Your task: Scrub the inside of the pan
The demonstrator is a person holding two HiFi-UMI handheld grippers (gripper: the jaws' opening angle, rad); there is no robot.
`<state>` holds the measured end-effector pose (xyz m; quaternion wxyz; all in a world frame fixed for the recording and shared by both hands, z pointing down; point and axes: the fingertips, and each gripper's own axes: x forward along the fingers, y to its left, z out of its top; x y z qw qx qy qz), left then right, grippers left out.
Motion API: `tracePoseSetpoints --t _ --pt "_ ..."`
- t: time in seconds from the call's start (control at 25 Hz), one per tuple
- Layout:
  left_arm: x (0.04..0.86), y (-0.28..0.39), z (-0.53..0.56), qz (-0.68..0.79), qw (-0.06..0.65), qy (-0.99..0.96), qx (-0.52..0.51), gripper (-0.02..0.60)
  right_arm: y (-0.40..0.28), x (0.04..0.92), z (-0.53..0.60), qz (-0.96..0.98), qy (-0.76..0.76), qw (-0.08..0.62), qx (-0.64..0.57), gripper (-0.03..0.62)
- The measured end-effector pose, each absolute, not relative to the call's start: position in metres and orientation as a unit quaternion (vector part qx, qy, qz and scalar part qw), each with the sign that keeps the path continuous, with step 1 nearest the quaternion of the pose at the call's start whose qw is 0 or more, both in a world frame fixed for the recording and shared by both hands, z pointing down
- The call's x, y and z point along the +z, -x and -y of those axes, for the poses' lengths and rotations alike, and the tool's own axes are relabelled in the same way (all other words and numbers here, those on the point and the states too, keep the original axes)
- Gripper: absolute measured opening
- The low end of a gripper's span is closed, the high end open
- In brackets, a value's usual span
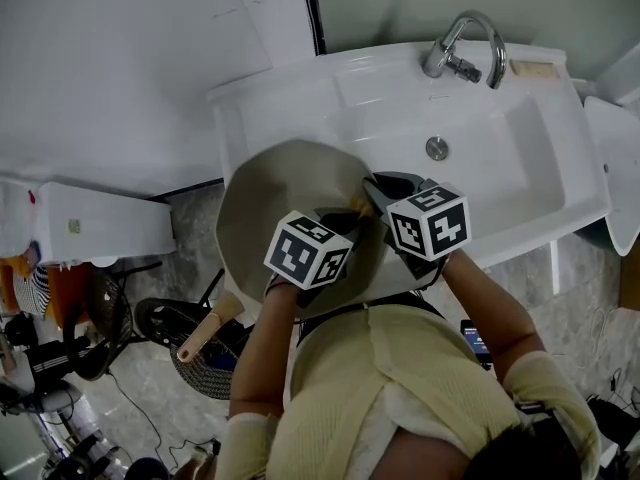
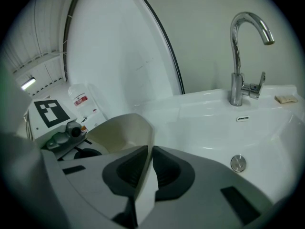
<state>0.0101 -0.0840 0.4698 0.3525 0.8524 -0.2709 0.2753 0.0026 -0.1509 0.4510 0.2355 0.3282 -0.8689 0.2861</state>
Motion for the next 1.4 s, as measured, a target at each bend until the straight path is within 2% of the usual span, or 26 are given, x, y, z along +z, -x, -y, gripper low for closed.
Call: tracePoseSetpoints --t 0.56,1.04,1.4 --pt "0.468 -0.023 0.032 0.187 0.328 -0.853 0.360 0.083 -0.002 0.452 0.150 0.873 -0.324 0.243 0.274 0.048" --pt "0.477 0.002 -0.019 0.097 0.321 -0.817 0.469 0.083 -0.001 0.452 0.148 0.878 -0.313 0.246 0.267 0.048" --pt "0.482 0.024 -0.038 0.058 0.350 -0.788 0.503 0.081 0.001 0.451 0.148 0.880 -0.309 0.246 0.265 0.048"
